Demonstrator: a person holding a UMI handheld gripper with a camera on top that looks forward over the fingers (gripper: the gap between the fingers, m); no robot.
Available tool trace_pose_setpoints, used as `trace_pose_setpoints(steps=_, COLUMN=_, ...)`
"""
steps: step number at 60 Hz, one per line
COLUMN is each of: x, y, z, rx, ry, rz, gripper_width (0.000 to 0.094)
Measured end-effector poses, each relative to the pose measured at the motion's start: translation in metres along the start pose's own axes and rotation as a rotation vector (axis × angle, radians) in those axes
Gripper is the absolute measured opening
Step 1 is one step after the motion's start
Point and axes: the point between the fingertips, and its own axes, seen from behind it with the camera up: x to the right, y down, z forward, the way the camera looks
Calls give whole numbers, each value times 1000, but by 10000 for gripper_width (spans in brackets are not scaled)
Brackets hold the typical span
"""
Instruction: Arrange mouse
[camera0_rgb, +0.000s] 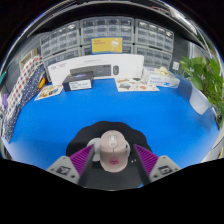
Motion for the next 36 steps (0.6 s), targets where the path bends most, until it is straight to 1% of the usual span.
trace_pose_setpoints(steps=2, x=1, y=-2, z=-5, rx=6, ry=10, rz=1, gripper_width=875)
trace_pose_setpoints(steps=5, x=-1, y=-7, z=-13, rx=24, ry=20, rz=-1, gripper_width=837)
trace_pose_setpoints(steps=12, x=-11, y=-21, z=-45, rx=75, ry=43, rz=20, gripper_width=856)
trace_pose_setpoints(steps=25, x=-60, y=-48, z=-123, rx=181, ry=-23, rz=21, gripper_width=857)
trace_pose_setpoints(steps=36, x=-81, y=-52, z=-187, rx=240, ry=-61, rz=-14, gripper_width=862)
